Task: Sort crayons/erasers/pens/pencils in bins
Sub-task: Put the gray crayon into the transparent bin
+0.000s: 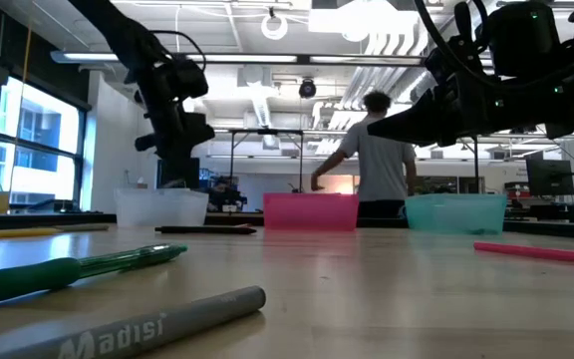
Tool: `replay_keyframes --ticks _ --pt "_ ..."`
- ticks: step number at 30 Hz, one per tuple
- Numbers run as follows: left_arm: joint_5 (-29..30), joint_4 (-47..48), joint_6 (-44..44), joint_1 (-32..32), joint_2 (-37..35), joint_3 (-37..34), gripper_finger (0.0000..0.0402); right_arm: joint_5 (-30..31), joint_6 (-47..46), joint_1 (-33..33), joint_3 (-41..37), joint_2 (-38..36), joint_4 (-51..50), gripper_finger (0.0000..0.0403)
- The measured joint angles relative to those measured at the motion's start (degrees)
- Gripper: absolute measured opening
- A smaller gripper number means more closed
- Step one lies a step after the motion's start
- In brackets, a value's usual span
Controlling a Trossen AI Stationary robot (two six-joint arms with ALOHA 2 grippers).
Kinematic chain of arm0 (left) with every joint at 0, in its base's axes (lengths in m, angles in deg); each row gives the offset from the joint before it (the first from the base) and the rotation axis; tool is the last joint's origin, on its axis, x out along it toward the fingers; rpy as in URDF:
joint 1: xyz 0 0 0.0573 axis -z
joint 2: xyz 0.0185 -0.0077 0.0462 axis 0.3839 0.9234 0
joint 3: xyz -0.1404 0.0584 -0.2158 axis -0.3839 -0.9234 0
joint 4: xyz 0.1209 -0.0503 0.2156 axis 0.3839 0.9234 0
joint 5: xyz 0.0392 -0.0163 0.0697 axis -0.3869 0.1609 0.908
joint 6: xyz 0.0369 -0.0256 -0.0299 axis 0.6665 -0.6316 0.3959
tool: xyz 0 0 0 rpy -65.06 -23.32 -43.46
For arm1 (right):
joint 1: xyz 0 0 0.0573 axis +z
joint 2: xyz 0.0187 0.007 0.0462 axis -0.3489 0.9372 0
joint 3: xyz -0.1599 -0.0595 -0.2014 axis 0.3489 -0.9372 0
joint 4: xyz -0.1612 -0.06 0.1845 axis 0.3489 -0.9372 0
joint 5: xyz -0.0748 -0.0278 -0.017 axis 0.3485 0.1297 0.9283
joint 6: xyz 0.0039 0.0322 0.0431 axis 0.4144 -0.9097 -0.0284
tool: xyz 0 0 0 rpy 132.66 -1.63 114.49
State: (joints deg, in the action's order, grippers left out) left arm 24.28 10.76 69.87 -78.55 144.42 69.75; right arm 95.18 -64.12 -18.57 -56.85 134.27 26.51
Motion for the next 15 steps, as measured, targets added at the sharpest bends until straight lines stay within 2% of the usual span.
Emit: replay_keyframes --ticks 11,15 --pt "-0.83 -3.98 -0.45 -1.42 9.34 -0.11 0.0002 0.02 1.29 0.0 0.0 0.0 -0.01 0.0" --pt "-0.45 -4.18 -1.01 -2.14 10.64 -0.09 0.0018 0.02 1.29 0.0 0.0 0.0 -0.01 0.0"
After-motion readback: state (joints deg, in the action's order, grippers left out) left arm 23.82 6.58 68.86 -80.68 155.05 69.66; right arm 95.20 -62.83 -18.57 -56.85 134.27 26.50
